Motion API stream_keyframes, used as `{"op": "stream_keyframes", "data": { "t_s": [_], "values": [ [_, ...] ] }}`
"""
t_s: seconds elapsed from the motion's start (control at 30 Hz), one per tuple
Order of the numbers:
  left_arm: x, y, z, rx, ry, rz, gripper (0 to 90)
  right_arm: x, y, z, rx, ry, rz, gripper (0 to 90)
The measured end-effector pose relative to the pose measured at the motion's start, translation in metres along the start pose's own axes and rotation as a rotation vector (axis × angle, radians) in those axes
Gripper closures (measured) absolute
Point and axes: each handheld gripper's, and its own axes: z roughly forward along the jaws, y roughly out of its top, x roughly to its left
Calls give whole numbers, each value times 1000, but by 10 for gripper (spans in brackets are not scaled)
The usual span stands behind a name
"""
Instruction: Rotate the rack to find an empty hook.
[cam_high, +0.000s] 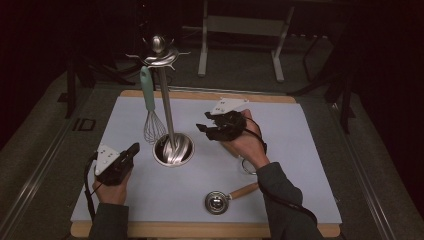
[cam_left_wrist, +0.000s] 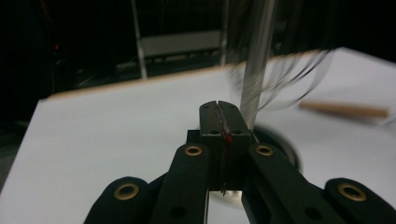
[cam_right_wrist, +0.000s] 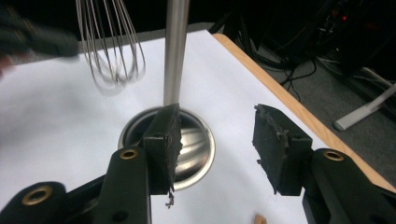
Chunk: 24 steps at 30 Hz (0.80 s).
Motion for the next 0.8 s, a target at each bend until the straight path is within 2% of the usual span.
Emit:
{"op": "stream_keyframes", "data": {
  "t_s": [0.1, 0.2, 0.33, 0.43, 0.57, 0.8],
  "values": [
    [0, 17, -6, -50, -13, -1, 900, -1, -9, 0, 4, -4, 16, 507],
    [-3, 34, -11, -89, -20, 31, 900, -3, -21, 1, 7, 2, 43, 508],
    [-9, 55, -15, -159, -36, 57, 900, -8, -41, 5, 16, 4, 103, 509],
    [-14, 69, -18, -208, -48, 72, 900, -10, -52, 7, 30, 0, 126, 509],
    [-20, 84, -22, -288, -60, 73, 900, -12, -67, 5, 29, 0, 142, 509],
    [-27, 111, -27, -413, -93, 81, 900, -15, -94, -3, 42, -10, 198, 509]
  ]
}}
